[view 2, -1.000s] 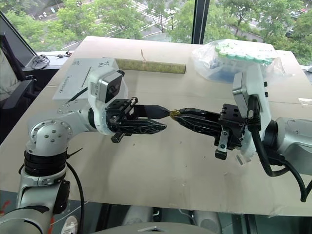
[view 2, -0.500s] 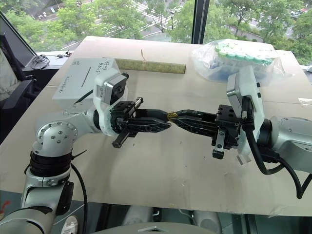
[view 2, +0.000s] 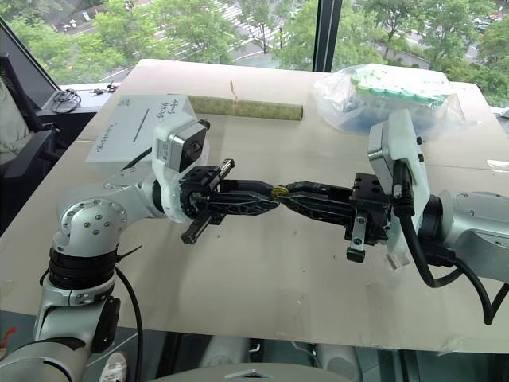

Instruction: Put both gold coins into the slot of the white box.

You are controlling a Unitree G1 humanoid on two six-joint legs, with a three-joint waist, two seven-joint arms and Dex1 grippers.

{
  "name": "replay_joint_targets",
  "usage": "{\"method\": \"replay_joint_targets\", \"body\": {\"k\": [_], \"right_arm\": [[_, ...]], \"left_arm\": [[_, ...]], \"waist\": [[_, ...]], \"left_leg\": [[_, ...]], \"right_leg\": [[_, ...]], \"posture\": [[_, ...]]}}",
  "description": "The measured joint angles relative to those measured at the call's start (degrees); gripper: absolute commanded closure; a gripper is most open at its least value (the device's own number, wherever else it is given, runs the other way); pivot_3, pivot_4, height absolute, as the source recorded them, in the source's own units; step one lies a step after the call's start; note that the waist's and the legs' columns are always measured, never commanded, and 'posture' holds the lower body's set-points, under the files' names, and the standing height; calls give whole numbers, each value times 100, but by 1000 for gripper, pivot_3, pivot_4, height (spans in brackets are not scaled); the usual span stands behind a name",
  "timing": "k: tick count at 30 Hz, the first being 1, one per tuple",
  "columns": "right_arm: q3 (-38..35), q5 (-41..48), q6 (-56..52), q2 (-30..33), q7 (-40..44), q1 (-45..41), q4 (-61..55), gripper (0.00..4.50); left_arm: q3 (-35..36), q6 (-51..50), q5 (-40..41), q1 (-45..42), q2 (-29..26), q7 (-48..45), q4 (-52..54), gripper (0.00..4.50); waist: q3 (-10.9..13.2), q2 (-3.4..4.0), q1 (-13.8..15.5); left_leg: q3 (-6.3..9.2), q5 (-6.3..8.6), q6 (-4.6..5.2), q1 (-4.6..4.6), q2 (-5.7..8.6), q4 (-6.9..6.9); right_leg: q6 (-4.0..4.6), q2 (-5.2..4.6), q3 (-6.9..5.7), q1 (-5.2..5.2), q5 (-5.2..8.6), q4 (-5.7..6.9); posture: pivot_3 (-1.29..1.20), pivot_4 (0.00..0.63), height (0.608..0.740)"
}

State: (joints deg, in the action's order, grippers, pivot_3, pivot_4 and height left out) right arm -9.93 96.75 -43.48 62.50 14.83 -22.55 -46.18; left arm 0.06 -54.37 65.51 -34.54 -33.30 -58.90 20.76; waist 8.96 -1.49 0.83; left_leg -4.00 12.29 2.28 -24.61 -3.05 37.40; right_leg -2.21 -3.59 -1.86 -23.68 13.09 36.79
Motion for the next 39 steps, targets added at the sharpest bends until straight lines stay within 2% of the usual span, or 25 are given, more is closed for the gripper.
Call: {"method": "replay_joint_targets", "body": {"k": [26,39], "right_arm": [[-98,-78,8,2,30,186,0,4500],[-133,162,7,16,27,284,-3,4500]], "left_arm": [[-12,-180,142,-157,105,170,-117,3744],[-96,96,-325,-140,-33,-228,67,3744]], "waist": [[0,0,1],[0,0,0]], "left_leg": [[0,0,0,-1,1,0],[0,0,0,-1,1,1]], "right_leg": [[0,0,-1,0,0,0],[0,0,0,0,0,0]], "posture": [[0,150,740],[0,150,740]]}}
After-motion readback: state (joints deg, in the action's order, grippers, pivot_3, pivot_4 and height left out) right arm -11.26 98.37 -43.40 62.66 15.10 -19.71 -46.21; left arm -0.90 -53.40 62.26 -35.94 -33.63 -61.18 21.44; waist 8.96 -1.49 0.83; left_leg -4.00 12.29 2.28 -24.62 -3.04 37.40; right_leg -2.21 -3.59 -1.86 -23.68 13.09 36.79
